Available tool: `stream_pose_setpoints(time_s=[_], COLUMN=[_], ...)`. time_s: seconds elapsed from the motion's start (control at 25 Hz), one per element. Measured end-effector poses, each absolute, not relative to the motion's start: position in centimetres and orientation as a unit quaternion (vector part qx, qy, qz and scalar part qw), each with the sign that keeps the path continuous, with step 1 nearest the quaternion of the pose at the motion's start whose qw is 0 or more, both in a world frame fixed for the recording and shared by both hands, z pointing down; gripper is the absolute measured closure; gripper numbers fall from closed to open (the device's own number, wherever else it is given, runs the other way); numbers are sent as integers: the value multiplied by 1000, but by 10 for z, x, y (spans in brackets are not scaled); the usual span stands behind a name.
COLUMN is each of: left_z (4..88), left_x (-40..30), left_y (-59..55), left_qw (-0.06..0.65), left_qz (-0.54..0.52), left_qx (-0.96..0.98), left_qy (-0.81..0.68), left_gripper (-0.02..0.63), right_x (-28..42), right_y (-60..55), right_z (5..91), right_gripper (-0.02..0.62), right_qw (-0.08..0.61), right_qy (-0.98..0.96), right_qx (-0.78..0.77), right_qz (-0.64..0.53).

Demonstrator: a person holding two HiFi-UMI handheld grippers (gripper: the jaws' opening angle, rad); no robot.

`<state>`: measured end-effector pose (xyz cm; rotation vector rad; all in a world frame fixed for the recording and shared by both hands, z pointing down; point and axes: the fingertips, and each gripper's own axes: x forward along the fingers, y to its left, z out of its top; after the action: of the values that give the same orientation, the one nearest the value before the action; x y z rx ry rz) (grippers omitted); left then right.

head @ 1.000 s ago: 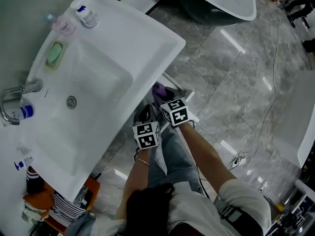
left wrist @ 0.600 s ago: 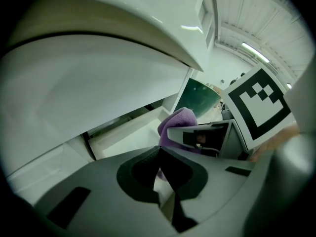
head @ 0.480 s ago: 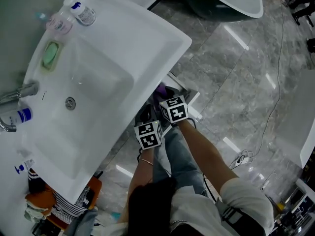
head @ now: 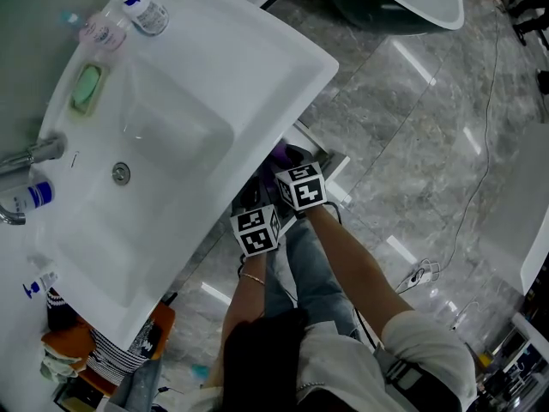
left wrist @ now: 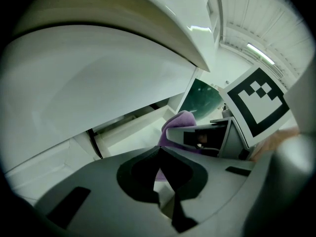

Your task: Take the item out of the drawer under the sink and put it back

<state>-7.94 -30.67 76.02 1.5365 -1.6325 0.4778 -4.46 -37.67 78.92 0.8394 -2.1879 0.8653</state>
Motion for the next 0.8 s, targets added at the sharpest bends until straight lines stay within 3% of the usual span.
stream_pose_setpoints(time_s=[0.32, 0.8], left_z=[751, 715], left_x=[-78, -63], left_y=[-306, -297], left_qw=[409, 400], left_qz=[191, 175], left_qx=[617, 648], left_qy=[-644, -624], left_gripper=[603, 603], right_x=[-40, -16], right_y=[-370, -363], right_z=[780, 716], right_gripper=[330, 318], right_qw=[308, 264], right_qy=[-828, -832], right_qx=[322, 375], right_qz=[340, 312])
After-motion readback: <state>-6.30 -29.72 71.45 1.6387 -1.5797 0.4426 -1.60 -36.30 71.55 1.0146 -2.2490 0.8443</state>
